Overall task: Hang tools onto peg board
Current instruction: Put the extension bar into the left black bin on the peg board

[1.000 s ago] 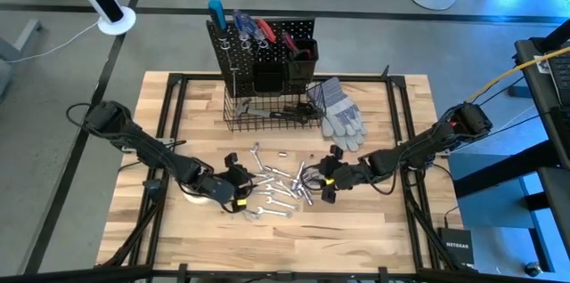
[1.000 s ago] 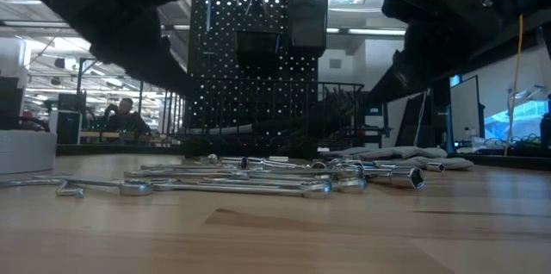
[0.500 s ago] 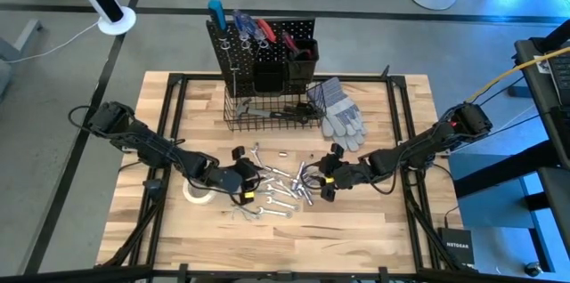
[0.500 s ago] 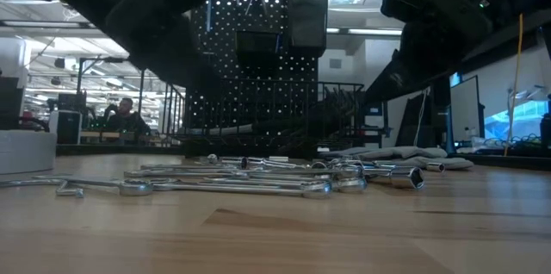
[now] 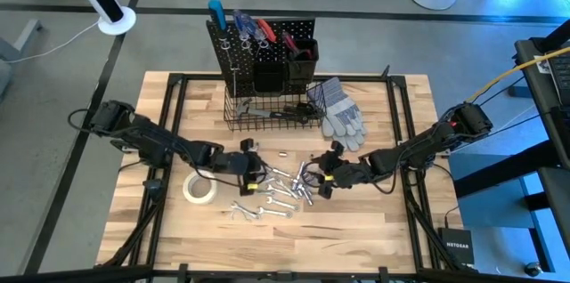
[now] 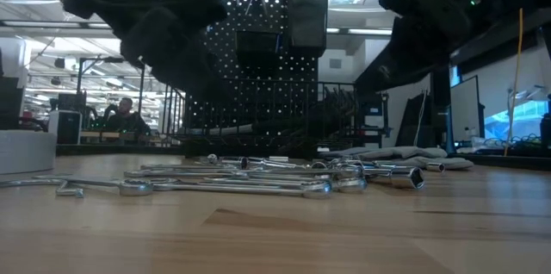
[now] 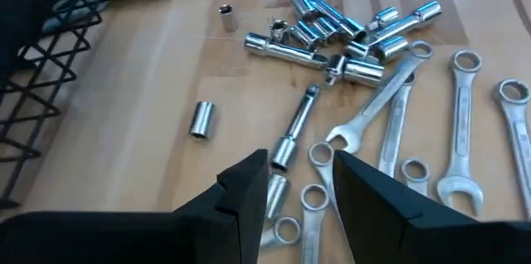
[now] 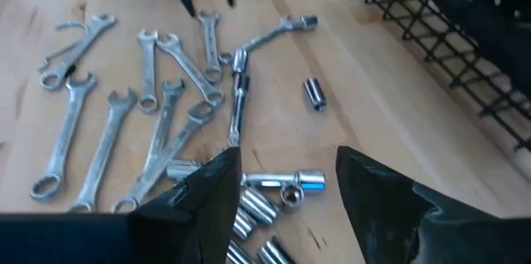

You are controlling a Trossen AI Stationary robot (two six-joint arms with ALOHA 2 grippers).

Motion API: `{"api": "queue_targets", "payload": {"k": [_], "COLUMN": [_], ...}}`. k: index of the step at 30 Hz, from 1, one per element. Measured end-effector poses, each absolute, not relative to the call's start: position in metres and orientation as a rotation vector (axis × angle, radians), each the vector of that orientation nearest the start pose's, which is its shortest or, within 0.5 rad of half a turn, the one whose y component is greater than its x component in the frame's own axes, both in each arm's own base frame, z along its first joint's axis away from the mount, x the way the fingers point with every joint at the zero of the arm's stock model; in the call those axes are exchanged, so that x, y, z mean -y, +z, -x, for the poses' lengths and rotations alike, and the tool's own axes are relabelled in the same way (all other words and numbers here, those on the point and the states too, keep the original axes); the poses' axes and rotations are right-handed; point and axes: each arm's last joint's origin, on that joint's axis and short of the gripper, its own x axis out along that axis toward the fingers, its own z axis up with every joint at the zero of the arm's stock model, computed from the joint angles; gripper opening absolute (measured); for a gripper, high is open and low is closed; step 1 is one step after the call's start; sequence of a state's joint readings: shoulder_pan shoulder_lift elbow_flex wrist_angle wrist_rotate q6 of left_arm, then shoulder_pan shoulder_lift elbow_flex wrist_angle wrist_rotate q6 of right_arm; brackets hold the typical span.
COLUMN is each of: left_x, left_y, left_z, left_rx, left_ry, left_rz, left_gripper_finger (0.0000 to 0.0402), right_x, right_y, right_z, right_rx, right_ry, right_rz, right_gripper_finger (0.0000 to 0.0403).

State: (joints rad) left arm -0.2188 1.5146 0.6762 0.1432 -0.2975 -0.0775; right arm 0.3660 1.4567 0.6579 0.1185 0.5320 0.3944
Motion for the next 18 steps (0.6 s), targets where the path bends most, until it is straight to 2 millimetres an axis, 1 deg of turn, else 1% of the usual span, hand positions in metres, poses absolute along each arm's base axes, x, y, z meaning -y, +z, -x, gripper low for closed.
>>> {"api": "queue_targets", "payload": {"k": [4, 8, 14, 18], "left_x": [0.047, 0.047, 0.048, 0.049], "left_y": [0.163, 0.154, 0.133, 0.128], "left_z": [-0.285, -0.291, -0.300, -0.306], "left_rx": [-0.672, -0.664, -0.693, -0.713], "left_ry": [0.017, -0.030, -0.019, 0.020], "left_rz": [-0.139, -0.151, -0.142, -0.108], "left_gripper_finger": [0.0128, 0.0128, 0.0128, 0.0128], "right_x": [-0.084, -0.081, -0.081, -0.082], "right_y": [0.177, 0.178, 0.177, 0.176], "right_z": [-0.266, -0.268, -0.268, -0.268], "right_rx": [-0.537, -0.529, -0.548, -0.568], "right_ry": [-0.266, -0.262, -0.212, -0.174], "right_rz": [-0.072, -0.060, -0.078, -0.087], "right_gripper_finger": [0.0204, 0.0204, 0.0204, 0.0204]}}
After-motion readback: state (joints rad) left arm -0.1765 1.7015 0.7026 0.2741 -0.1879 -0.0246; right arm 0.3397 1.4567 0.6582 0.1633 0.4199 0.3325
